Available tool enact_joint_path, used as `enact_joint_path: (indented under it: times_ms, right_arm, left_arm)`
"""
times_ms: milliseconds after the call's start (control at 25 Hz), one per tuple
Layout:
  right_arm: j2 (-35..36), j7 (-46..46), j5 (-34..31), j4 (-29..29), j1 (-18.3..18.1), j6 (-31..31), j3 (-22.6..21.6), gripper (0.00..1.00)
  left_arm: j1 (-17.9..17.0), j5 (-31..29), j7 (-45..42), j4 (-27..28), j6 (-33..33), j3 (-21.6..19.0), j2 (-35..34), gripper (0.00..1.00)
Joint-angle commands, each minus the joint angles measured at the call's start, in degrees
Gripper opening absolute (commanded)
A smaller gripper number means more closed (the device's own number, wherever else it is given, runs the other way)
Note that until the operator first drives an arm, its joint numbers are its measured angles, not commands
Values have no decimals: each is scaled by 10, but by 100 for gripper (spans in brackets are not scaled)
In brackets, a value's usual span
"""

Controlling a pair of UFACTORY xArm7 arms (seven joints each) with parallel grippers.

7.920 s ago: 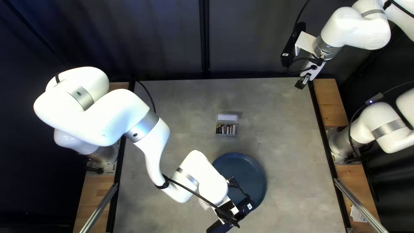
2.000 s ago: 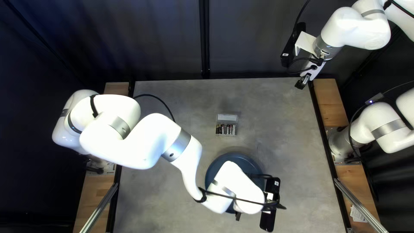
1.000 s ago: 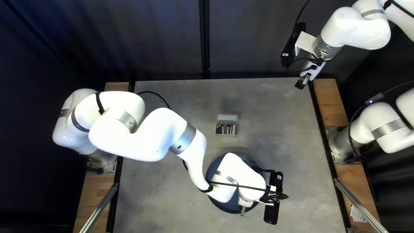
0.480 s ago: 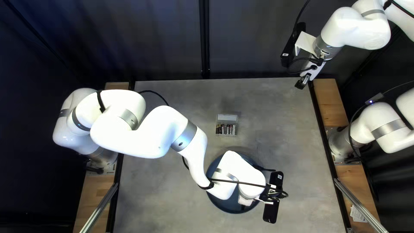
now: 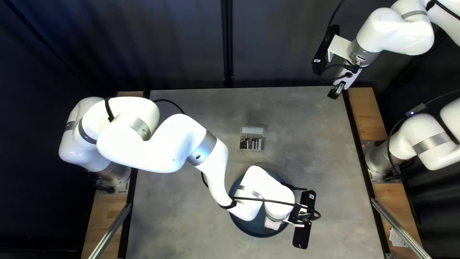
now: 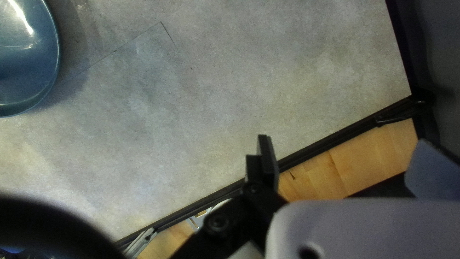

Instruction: Pick up the batteries from the table and place them into the container

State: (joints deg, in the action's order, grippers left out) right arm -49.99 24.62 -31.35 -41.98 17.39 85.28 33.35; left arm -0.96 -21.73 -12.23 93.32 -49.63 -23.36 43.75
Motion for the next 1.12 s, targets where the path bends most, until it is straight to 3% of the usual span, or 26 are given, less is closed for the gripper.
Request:
enact_joint_path:
  times_ms: [40, 200, 280, 320, 360, 800, 1000, 1120]
  right_arm:
    - [0, 0, 0, 0, 0, 0, 0, 100]
    - [0, 0, 0, 0, 0, 0, 0, 100]
    - [0, 0, 0, 0, 0, 0, 0, 100]
    - [0, 0, 0, 0, 0, 0, 0, 100]
    - [0, 0, 0, 0, 0, 0, 0, 100]
    - [0, 0, 0, 0, 0, 0, 0, 100]
    - [0, 0, 0, 0, 0, 0, 0, 100]
    - [0, 0, 0, 0, 0, 0, 0, 100]
  left_arm:
    - [0, -3, 7, 6, 1, 1, 8, 100]
    - [-1, -4, 14, 19, -3, 2, 22, 100]
    - [-1, -4, 15, 20, -3, 3, 23, 50]
    - [-1, -5, 15, 20, -4, 4, 25, 14]
    - [-1, -5, 15, 20, -5, 4, 26, 0]
    - [-10, -7, 24, 44, -32, 4, 32, 0]
    - [2, 3, 2, -9, -37, 0, -27, 0]
    - [12, 16, -60, -57, -25, 11, -76, 0]
